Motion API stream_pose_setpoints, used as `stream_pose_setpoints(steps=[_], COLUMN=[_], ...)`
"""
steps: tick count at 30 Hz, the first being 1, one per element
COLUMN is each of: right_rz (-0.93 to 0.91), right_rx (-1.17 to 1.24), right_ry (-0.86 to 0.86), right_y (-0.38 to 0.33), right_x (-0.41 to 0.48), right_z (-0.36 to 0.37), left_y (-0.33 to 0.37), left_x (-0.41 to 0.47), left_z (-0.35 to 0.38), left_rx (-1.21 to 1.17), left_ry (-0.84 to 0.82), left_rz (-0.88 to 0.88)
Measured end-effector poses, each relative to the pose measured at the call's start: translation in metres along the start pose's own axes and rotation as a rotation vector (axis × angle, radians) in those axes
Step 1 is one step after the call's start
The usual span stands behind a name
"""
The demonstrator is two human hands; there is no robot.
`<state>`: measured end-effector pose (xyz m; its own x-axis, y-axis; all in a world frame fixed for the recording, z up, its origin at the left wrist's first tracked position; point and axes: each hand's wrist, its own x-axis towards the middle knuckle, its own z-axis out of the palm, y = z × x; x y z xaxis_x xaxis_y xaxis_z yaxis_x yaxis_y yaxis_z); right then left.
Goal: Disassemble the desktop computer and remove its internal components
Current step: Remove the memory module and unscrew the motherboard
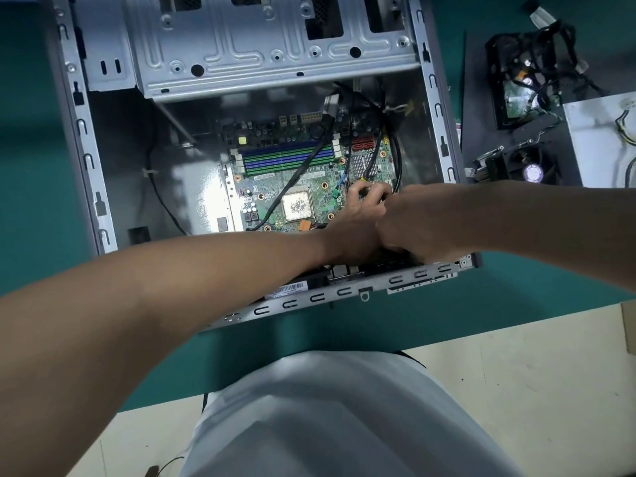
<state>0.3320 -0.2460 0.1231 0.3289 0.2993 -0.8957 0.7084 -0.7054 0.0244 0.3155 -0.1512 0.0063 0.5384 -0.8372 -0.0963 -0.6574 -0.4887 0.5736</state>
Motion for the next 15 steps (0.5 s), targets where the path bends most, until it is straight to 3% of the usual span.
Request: stream_pose_setpoints(steps=[6,15], right_rz=[-0.017,-0.017], right_rx=[-0.006,0.014], right_ry=[0.013,-0.005], right_y=[0.003,0.003], right_x=[0.001,-0.001], right_z=[0.005,0.012], left_y=[0.001,0.001], left_x=[0.000,-0.004], left_z=[0.002,0.001], left_rx=[0.050,-0.076], left_ry=[-0.002,0.114], left_rz=[0.001,-0.012])
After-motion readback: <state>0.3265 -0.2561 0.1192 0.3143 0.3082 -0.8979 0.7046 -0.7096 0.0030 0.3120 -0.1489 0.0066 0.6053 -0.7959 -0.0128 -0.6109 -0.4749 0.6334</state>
